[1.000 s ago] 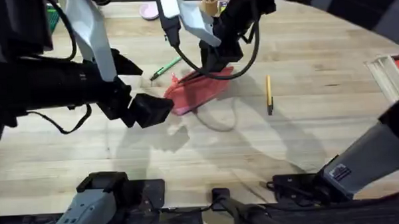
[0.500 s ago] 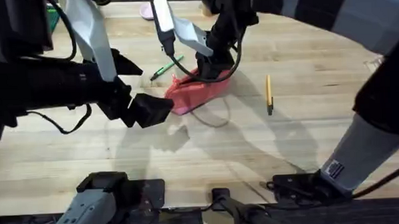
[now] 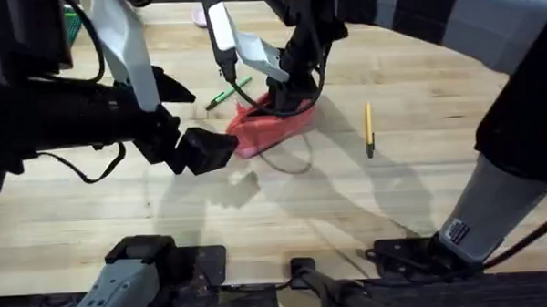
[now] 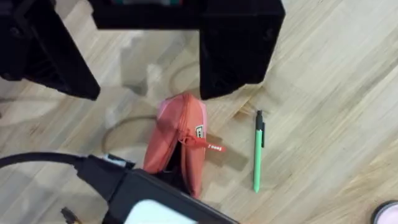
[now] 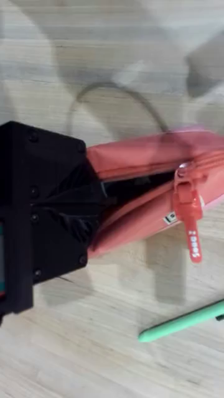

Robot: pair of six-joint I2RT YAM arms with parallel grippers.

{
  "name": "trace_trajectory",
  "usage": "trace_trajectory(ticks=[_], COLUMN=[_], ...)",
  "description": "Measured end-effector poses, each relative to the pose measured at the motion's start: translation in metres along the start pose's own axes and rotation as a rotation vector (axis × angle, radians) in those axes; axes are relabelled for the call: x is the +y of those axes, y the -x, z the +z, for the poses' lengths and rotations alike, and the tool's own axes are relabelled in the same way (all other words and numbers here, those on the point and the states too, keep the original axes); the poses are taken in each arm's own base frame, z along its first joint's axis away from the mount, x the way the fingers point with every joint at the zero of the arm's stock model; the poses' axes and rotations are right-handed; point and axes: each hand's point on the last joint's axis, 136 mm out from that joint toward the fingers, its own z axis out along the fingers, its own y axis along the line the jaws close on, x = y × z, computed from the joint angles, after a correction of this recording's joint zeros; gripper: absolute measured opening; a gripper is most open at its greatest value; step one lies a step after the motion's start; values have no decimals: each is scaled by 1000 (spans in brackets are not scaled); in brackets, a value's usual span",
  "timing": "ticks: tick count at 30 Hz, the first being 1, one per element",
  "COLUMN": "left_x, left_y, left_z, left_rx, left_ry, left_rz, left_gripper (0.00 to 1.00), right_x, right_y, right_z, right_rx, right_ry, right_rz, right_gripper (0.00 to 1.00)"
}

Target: Unzip the bag, pick up the pens from the table one at a time and place them inside, then zip the bag closed.

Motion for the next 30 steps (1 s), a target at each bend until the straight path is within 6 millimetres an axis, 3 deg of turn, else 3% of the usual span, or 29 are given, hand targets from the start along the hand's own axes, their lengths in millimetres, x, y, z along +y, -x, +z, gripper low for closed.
trace_trajectory(ticks=[8,9,14,15,30], left_x=[0,0,0,0,0], left_y=[0,0,0,0,0], left_z=[0,0,0,0,0], left_rx=[0,0,0,0,0], left_ry=[0,0,0,0,0], left_rz=[0,0,0,0,0], left_gripper=[995,995,995,995,995], right_x=[0,0,1,1,1], right_y=[0,0,2,2,3], right_z=[0,0,0,1,1], right_rx=[0,0,-4,-4,-4], right_ry=[0,1,4,3,3], right_rz=[0,2,-5,-12,-14], right_gripper=[128,210,923,975,995])
